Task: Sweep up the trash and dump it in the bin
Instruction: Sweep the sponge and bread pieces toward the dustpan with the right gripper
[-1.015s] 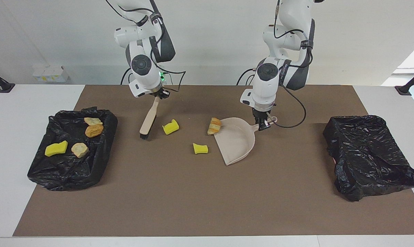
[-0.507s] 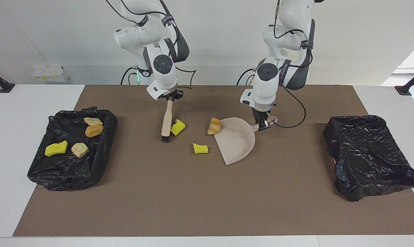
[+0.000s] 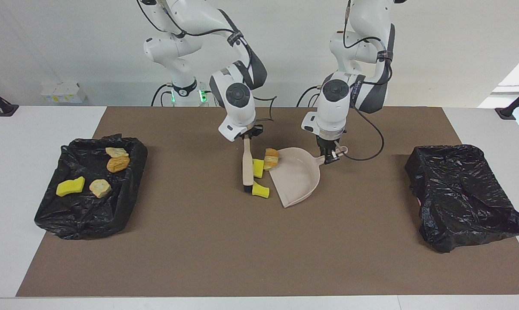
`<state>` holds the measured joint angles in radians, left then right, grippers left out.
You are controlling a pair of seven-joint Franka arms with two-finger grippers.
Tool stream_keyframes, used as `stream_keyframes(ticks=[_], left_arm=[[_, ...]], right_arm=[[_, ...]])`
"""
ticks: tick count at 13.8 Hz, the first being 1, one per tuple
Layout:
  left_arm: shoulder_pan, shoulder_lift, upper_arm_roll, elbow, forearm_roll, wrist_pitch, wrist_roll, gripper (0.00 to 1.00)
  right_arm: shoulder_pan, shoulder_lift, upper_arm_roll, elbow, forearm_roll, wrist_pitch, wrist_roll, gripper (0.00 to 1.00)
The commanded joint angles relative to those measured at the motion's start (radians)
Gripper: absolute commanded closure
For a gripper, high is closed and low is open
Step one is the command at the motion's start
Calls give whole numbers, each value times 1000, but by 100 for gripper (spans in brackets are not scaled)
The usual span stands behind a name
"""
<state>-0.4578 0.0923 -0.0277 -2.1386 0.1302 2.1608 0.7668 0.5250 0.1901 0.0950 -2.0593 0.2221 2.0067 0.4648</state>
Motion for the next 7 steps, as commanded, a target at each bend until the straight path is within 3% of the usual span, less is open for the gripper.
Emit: stream_keyframes(ticks=[1, 4, 7], left_arm=[[13, -23, -1, -30, 20, 7, -1, 100], [13, -23, -1, -30, 19, 7, 0, 100], [16, -23, -1, -30, 19, 7, 0, 100]], right_arm=[[32, 9, 2, 8, 45, 26, -2, 100], [58, 5, 6, 16, 157, 30, -41, 100], [70, 2, 25, 31, 171, 21, -40, 100]])
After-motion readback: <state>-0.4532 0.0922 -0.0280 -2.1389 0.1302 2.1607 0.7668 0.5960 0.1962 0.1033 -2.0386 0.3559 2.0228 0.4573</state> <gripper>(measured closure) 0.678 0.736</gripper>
